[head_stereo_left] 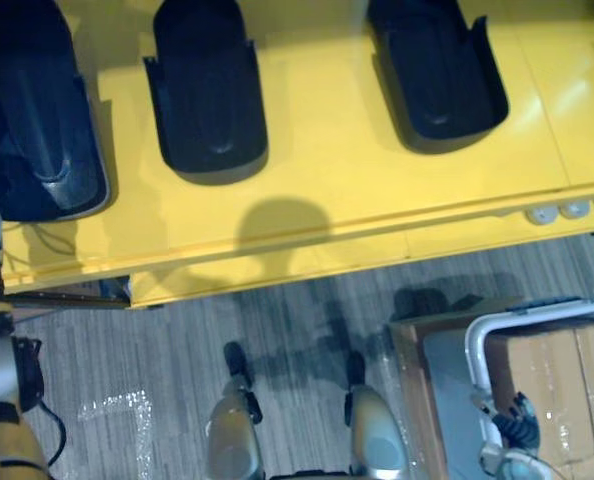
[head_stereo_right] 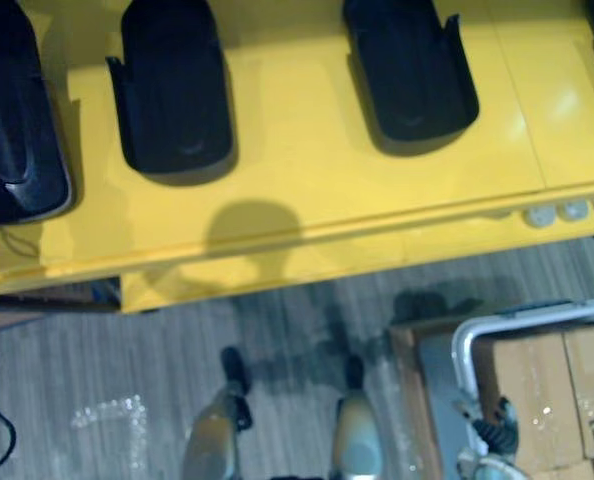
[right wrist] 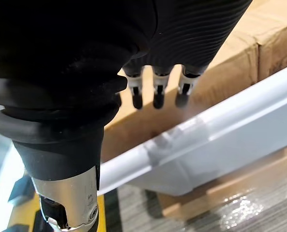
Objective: Walk over and take plastic housings, then place them on the shelf
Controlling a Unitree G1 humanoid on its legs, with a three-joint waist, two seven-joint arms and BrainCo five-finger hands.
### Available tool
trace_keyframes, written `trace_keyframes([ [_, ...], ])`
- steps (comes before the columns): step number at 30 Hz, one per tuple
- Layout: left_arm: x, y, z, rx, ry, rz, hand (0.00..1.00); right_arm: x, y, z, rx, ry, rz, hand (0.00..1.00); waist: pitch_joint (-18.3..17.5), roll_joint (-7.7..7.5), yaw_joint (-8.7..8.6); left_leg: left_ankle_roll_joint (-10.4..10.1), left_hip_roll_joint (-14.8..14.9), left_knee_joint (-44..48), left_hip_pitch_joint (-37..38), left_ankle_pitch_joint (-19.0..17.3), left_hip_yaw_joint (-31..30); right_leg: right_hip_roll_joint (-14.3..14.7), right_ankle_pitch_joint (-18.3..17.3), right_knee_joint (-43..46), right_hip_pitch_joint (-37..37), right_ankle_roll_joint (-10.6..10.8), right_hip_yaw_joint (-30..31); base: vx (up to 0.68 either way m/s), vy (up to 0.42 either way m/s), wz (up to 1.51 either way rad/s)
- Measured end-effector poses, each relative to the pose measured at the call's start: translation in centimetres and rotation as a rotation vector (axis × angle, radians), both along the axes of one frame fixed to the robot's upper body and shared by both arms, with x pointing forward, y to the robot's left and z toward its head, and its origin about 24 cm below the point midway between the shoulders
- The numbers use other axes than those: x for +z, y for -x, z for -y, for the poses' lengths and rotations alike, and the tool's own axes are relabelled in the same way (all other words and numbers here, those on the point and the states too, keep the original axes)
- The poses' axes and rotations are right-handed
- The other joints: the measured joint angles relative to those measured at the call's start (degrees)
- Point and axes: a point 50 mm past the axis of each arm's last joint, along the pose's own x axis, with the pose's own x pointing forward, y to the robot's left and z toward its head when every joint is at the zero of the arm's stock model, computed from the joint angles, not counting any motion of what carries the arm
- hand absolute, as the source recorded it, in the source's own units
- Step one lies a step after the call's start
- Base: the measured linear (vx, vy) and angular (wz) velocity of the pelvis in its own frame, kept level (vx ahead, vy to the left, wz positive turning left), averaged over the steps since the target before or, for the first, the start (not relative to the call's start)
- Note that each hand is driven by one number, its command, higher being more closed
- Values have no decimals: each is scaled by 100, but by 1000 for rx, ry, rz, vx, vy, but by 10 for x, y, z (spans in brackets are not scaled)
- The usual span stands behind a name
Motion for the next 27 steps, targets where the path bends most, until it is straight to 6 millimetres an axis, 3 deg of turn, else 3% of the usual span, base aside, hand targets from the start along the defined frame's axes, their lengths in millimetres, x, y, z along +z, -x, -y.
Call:
trace_keyframes([
  [5, -5, 2, -6, 51, 30, -17, 0, 0, 0, 0, -1, 0, 0, 0, 63, -70, 11, 1, 0, 4, -30, 1, 5, 0, -1, 53, -64, 0, 6, 0, 0, 0],
  [13, -4, 16, -16, 259, 17, 114, 0, 1, -2, 0, 0, 2, 9, 0, 71, -80, -3, 1, 0, 15, -50, 1, -7, 0, -1, 57, -80, 1, 3, 0, 0, 0],
  [20, 14, 42, -22, 473, 51, 588, 0, -4, -1, -8, -23, -12, 3, 0, 71, -78, -3, 2, -8, -8, 10, 3, -27, -1, -2, 52, -18, 1, -9, 0, 0, 1],
  [25, 69, 61, 9, 412, -100, 1068, 0, -9, -1, -20, -15, -29, 0, 0, 57, -51, -9, -17, -51, -175, 339, 46, -81, -15, -26, -7, 304, -6, -86, 6, 0, 3],
  [27, 82, 67, 24, 339, -155, 1188, 0, -9, -2, -21, -13, -30, 3, 0, -2, 16, -34, -21, -78, -355, 460, 135, -130, -17, -26, -99, 438, -6, -170, 28, -3, 14],
])
